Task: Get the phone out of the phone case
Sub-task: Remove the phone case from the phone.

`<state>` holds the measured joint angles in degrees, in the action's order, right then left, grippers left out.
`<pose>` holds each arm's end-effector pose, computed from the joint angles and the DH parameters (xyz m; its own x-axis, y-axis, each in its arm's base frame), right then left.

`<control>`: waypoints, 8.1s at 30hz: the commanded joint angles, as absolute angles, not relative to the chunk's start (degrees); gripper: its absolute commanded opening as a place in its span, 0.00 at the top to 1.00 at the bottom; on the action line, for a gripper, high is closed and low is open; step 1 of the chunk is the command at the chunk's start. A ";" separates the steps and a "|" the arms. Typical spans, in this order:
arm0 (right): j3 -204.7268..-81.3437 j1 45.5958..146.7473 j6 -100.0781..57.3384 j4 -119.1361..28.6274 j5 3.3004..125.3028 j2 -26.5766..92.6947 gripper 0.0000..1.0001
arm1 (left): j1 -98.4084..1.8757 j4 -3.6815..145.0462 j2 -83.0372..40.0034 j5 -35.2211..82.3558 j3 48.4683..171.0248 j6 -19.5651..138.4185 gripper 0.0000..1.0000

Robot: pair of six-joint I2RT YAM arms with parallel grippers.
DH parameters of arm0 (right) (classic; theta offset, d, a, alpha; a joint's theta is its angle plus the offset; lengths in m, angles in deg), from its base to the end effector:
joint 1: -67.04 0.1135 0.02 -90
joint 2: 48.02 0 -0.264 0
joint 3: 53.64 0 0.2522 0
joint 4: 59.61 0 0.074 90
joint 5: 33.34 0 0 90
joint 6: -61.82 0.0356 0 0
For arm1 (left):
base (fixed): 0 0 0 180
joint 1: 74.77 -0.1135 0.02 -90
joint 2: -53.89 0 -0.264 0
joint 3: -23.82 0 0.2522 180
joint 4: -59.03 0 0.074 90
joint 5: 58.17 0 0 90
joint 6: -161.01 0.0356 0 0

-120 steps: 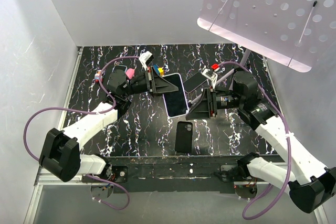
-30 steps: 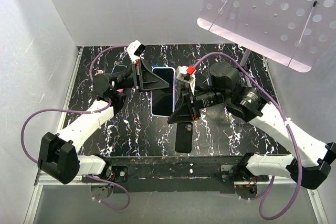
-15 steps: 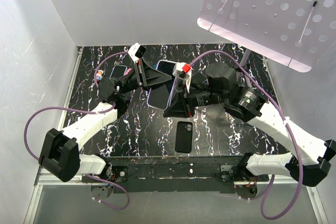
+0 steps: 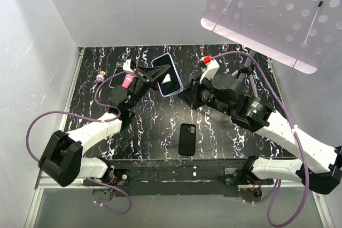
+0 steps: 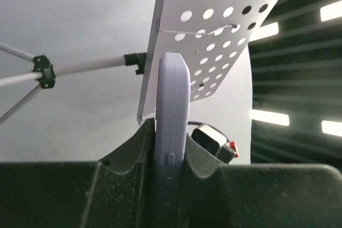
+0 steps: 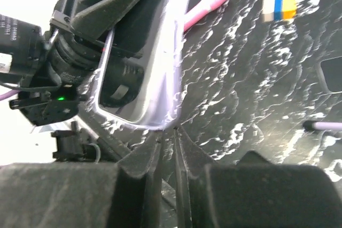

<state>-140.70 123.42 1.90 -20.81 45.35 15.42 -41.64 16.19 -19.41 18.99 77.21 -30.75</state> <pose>0.1377 0.1944 0.4222 -0.4822 0.1624 -0.8609 -0.5432 0.7155 0.4393 0.2313 -0.1604 0.3228 -0.7560 -0.6464 0.1029 0.1759 -0.3521 -0.9193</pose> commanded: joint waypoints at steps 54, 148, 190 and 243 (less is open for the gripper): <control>-122.61 129.89 -5.04 -69.13 41.10 14.91 0.99 | -34.51 -6.94 -16.78 33.68 78.10 -31.99 1.00; -131.30 112.84 7.68 -46.55 99.73 12.71 0.61 | -39.08 32.36 -1.39 10.47 81.78 -11.08 1.00; -145.89 120.13 5.93 -12.98 31.54 26.51 0.99 | -36.80 -2.71 -12.46 -3.16 84.08 -38.06 1.00; -128.31 114.77 26.75 -41.63 83.64 7.53 0.60 | -39.61 14.08 -3.50 14.51 71.68 -24.79 1.00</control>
<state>-128.72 114.75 29.44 -44.83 85.70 8.27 -39.32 20.27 -5.07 13.39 70.20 -22.86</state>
